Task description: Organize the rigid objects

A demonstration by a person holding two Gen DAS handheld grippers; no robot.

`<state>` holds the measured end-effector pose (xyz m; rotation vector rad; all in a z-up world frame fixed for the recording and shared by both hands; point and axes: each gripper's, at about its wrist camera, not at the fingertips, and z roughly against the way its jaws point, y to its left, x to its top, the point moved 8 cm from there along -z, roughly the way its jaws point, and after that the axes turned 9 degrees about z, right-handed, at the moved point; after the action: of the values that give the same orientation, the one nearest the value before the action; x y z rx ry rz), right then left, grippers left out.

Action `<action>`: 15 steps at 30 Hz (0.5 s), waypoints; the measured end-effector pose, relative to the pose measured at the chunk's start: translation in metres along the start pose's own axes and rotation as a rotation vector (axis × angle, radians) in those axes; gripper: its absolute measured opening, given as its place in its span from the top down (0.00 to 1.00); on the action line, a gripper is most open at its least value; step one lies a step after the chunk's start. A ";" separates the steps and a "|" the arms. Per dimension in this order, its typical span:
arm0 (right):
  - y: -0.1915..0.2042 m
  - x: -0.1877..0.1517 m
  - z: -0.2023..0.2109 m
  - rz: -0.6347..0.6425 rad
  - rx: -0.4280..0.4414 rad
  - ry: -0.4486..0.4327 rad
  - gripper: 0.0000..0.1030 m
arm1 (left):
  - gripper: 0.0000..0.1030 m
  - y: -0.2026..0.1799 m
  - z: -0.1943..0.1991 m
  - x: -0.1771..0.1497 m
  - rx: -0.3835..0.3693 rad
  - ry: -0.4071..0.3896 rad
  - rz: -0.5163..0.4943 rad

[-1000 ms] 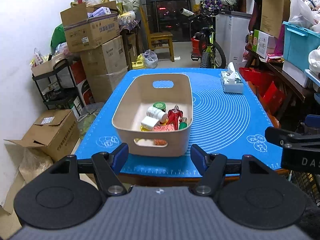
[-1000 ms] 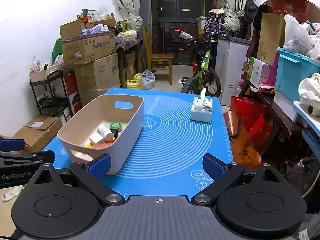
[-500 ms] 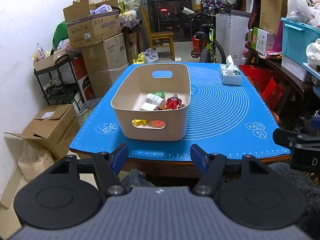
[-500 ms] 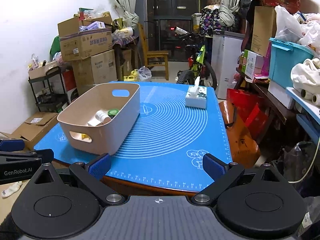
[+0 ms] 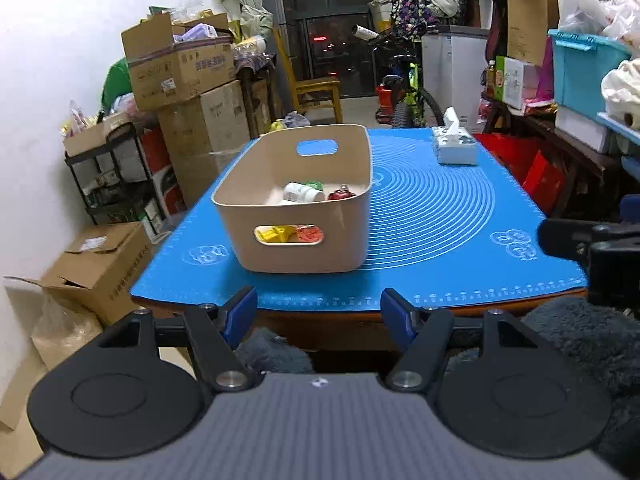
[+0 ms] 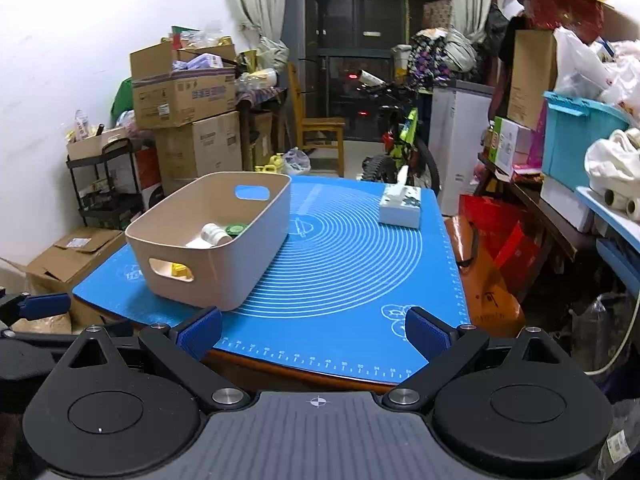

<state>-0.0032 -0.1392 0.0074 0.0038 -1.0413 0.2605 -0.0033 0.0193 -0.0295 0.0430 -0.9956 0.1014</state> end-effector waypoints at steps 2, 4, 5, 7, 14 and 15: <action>0.001 0.000 -0.001 0.000 0.000 0.000 0.05 | 0.33 0.002 0.001 0.001 0.001 -0.011 0.007; 0.001 0.001 -0.001 -0.003 -0.001 -0.002 0.05 | 0.33 0.003 0.000 0.002 0.000 -0.014 0.018; 0.001 0.001 -0.002 -0.006 -0.001 -0.004 0.05 | 0.33 0.004 0.000 0.001 -0.001 -0.013 0.024; 0.000 0.000 -0.001 -0.014 -0.003 -0.006 0.05 | 0.33 0.005 -0.001 0.000 -0.002 -0.009 0.037; -0.003 -0.002 -0.002 -0.022 -0.014 -0.006 0.05 | 0.33 0.009 -0.001 0.001 0.001 -0.008 0.064; -0.003 -0.002 -0.002 -0.023 -0.014 -0.006 0.05 | 0.33 0.009 -0.001 0.001 0.002 -0.009 0.063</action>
<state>-0.0020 -0.1424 0.0052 0.0037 -1.0480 0.2324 -0.0030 0.0279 -0.0291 0.0135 -1.0062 0.1601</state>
